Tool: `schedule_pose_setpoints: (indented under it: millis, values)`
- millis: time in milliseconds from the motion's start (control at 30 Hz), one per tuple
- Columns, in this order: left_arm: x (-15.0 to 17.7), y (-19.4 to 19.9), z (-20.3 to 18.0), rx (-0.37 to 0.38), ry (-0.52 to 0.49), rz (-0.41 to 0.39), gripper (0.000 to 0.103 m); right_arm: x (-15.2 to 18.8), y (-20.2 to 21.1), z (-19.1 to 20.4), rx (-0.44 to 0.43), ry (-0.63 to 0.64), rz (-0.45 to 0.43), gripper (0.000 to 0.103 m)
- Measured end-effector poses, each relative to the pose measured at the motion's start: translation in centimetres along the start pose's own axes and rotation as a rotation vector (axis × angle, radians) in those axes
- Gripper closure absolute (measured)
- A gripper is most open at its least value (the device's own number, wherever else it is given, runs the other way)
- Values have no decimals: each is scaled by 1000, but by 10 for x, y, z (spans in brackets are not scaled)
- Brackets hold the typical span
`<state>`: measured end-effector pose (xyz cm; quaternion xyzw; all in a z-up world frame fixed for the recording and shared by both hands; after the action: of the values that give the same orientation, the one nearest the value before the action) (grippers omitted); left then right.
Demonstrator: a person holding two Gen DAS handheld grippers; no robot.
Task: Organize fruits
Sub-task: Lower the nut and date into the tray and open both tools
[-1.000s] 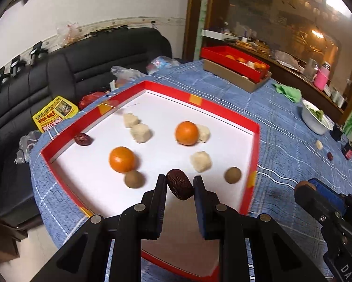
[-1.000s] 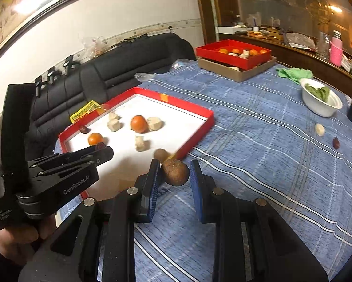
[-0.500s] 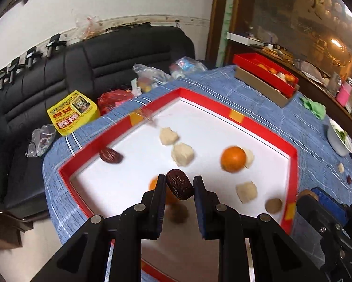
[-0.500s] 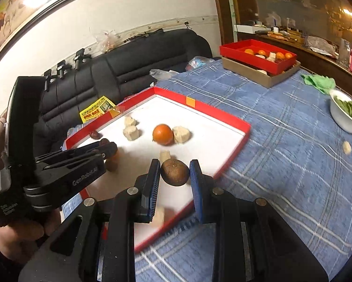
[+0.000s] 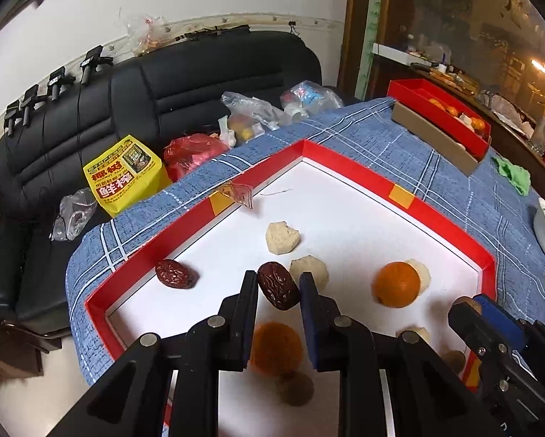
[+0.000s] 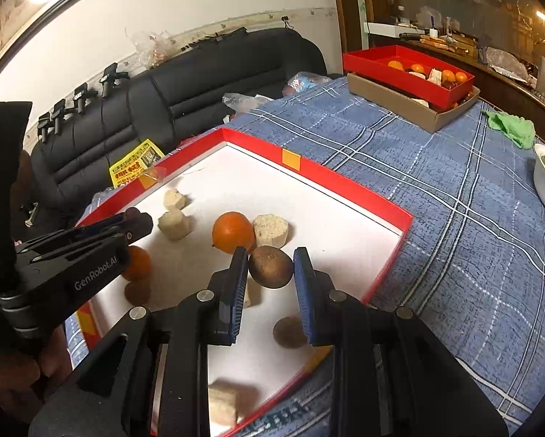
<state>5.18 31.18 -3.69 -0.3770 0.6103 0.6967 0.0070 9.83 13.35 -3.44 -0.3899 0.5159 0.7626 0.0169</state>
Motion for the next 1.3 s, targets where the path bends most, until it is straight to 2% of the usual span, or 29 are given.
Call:
schedule_pose_setpoints:
  millis: [500,800,1033,1300]
  values:
    - [-17,-18,0,-33,17,16,81,-9,-23,-3,12,-11,38,78]
    - [-27,-24,-38,-6,-86,14,81,-13,-30,-12,28,-33,47,78]
    - [-22,-27,-44,-22,-123,12,81,-13,-33,-21,46,-43,61,78]
    - [-32,-35,-53,-21,-141,41,81,-13,-36,-22,55,-47,66,78]
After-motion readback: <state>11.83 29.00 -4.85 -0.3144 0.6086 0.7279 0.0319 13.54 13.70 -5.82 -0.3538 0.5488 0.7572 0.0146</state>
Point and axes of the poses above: each gripper's, at about its wrist camera, not at the fingertips, and y roughly against the way its jaws point, z to its left, x to its underside, the point moved 1 cm from there along -y, roughly the way its jaws point, and after that the axes turned 7 degrees about z, right-handed, at the moved point
